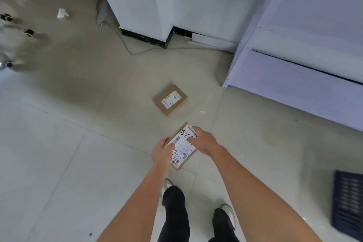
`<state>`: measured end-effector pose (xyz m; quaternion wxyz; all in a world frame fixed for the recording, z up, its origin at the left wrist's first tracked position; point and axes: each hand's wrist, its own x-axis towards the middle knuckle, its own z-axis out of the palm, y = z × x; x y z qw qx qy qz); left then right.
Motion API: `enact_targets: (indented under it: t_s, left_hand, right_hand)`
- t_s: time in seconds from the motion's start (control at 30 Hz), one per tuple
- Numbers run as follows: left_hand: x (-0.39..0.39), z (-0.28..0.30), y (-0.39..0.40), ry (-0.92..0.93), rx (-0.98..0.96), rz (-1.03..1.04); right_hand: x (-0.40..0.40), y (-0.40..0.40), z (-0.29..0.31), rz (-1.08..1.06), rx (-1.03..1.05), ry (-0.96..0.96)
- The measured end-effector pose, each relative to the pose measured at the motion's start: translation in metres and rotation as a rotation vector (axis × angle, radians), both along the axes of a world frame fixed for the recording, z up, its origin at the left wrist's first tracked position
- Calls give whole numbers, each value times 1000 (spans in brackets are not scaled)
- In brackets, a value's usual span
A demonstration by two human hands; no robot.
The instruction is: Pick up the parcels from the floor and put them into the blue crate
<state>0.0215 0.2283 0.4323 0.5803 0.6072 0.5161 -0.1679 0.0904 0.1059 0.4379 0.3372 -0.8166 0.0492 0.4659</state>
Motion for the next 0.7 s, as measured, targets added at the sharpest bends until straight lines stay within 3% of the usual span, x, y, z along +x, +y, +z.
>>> enact_targets:
  t_s: [0.3, 0.5, 0.7]
  left_hand:
    - [-93, 113, -245, 57, 29, -208]
    - [-156, 151, -422, -14, -73, -360]
    - [-172, 171, -571, -129, -175, -564]
  right_hand:
    - [-145, -267, 119, -472, 75, 19]
    - [-238, -450, 167, -668, 80, -4]
    - [-278, -594, 194, -845, 71, -21]
